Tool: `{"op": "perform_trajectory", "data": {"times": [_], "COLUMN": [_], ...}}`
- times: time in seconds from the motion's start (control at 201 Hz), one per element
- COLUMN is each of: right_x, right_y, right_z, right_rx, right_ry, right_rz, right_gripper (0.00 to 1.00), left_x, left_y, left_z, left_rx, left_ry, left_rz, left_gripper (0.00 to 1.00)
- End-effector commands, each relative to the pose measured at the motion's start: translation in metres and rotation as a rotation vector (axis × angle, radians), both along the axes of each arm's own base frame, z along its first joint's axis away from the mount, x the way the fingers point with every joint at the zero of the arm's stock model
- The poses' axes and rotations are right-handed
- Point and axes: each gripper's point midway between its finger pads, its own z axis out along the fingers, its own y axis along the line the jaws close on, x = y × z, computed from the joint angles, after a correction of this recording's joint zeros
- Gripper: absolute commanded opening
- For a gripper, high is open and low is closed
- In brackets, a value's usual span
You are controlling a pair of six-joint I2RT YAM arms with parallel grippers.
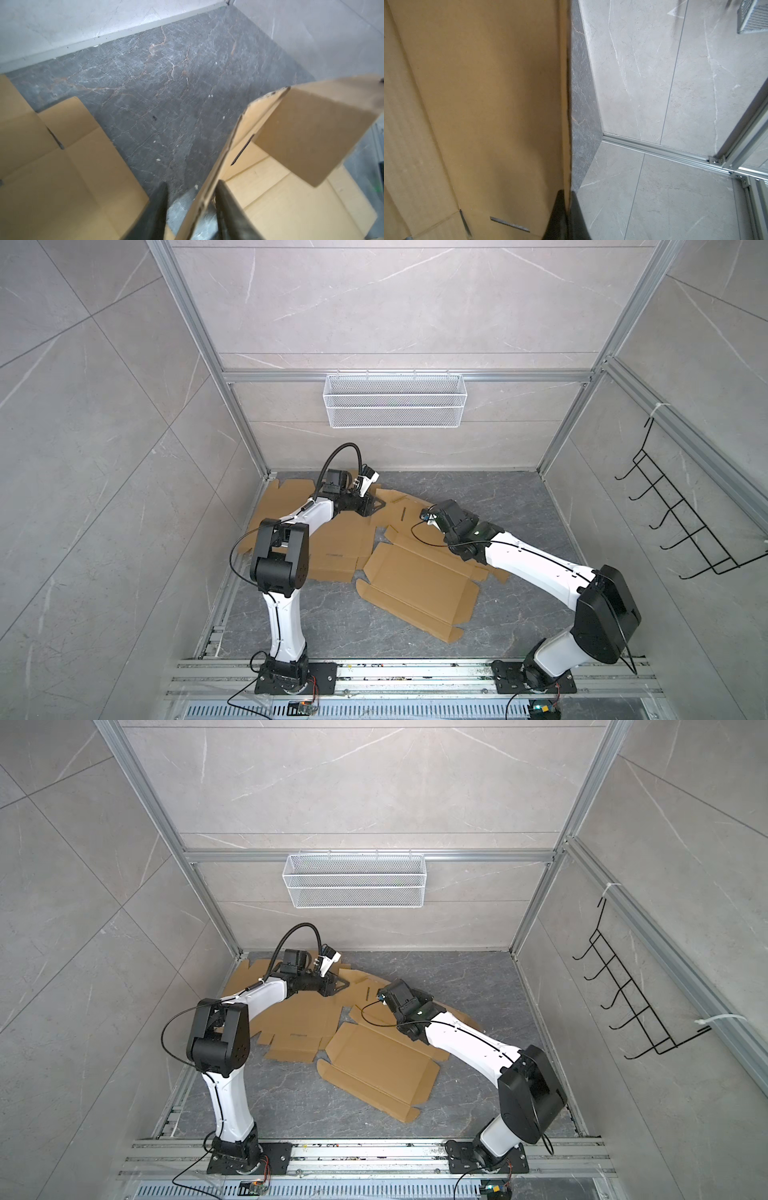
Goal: Fold the paper box
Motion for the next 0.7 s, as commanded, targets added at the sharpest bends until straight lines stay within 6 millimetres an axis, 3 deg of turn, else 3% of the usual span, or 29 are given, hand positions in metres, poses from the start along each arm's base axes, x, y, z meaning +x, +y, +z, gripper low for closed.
{"op": "perform_trajectory", "data": {"times": [0.0,0.164,0.328,0.538,0.697], "right_x": [0.002,0.006,0.004,-0.012,-0.025], "right_y": [-0.003,-0.008,-0.003,-0.005,0.008], "right_z": [0.014,0.023,0.032,0.026,0.014], "right_rx": [0.008,-0.044,-0.114,-0.159,-0.175], "right_ry": [-0.052,-0.149,-0.259,-0.342,-0.383], "right_rz": [-0.045,-0.082,-0.08,-0.103,-0.096], "right_gripper": [0.0,0.0,0.0,0.0,0.0], "left_x": [-0.003,-0.016,-0.036,-0.049,-0.057], "left_y": [-0.002,-0.007,-0.022,-0.019,-0.024], "left_z": [0.025,0.04,0.036,0.031,0.025], "left_rx": [-0.005,-0.011,0.046,0.088,0.101], "left_ry": [-0.104,-0.152,-0.159,-0.135,-0.111], "left_rz": [-0.01,0.041,0.07,0.188,0.262], "left_gripper": [0.25,0.12,0.04,0.04,0.05]}}
